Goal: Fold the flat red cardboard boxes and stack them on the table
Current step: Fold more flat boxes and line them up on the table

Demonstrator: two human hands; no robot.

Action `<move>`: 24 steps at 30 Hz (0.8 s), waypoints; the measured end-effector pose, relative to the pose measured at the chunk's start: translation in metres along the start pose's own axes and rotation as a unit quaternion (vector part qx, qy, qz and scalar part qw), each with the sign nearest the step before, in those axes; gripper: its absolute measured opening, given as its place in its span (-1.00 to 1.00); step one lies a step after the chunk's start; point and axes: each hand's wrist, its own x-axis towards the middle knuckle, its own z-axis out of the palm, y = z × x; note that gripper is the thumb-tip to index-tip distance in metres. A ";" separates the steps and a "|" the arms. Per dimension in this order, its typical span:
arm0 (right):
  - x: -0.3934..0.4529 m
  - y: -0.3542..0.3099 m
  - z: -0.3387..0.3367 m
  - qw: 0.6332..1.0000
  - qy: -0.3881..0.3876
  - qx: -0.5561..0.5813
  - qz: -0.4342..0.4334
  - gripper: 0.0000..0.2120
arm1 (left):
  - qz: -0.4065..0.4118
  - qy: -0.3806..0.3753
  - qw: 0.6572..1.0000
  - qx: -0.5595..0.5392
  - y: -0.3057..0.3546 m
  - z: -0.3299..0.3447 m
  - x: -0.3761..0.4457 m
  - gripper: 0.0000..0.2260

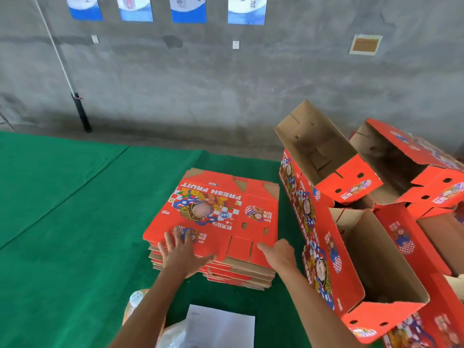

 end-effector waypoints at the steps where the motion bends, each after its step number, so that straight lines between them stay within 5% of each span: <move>1: -0.003 0.002 0.000 1.000 0.009 0.019 0.004 -0.58 | 0.012 -0.006 1.000 0.003 -0.001 0.001 -0.004 0.26; 5: -0.024 0.013 0.002 0.981 0.043 0.186 -0.016 -0.62 | 0.032 -0.009 0.998 -0.049 -0.005 -0.006 -0.022 0.24; 8: -0.063 0.005 -0.001 0.922 -0.024 0.376 -0.089 -0.86 | 0.033 0.002 0.990 -0.139 0.007 -0.036 -0.043 0.03; 11: -0.104 -0.026 -0.007 0.879 -0.028 0.448 -0.161 -0.86 | 0.062 0.035 0.975 -0.211 0.036 -0.072 -0.073 -0.14; 15: -0.154 -0.079 -0.013 0.864 0.039 0.412 -0.288 -0.87 | 0.182 0.029 0.890 -0.417 0.068 -0.132 -0.126 -0.26; 19: -0.206 -0.110 -0.021 0.816 0.090 0.330 -0.466 -0.85 | 0.215 0.072 0.853 -0.470 0.071 -0.193 -0.171 -0.28; 22: -0.239 -0.106 -0.030 0.780 0.070 0.275 -0.557 -0.80 | 0.226 0.111 0.828 -0.501 0.060 -0.217 -0.211 -0.49; 24: -0.254 -0.094 -0.035 0.789 0.020 0.230 -0.569 -0.87 | 0.228 0.181 0.810 -0.509 0.056 -0.223 -0.239 -0.60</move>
